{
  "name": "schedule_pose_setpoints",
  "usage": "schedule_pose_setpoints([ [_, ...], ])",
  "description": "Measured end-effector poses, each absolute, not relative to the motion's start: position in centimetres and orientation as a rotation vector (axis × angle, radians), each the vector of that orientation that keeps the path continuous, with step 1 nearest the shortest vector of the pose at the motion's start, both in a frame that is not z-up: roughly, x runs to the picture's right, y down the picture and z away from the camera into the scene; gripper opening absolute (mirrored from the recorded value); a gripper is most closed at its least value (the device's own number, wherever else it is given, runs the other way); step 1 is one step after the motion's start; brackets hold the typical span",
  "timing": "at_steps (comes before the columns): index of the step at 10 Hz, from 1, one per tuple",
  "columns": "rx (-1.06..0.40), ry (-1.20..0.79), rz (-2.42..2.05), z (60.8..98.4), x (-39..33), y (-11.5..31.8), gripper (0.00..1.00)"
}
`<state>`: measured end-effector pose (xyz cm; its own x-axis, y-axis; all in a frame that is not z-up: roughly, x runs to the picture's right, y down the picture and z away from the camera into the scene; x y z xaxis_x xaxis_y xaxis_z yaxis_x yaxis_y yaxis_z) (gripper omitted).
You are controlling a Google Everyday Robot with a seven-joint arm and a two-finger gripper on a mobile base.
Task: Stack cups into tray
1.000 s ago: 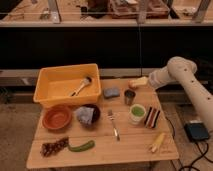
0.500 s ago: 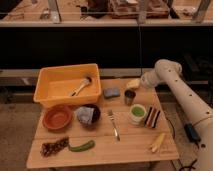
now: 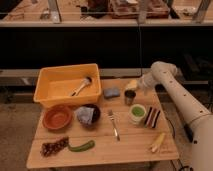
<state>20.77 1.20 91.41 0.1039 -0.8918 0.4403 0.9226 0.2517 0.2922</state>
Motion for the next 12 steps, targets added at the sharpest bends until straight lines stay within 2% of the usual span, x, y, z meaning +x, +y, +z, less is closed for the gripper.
schedule_pose_setpoints([
  [6,-0.085,-0.599,-1.340,91.6,21.4,2.2,0.79],
  [8,-0.088,-0.602,-1.342,91.7,21.3,2.4,0.63],
  [9,-0.091,-0.601,-1.343,91.8,21.4,2.5,0.60],
  [12,-0.103,-0.602,-1.344,92.1,21.4,2.9,0.59],
])
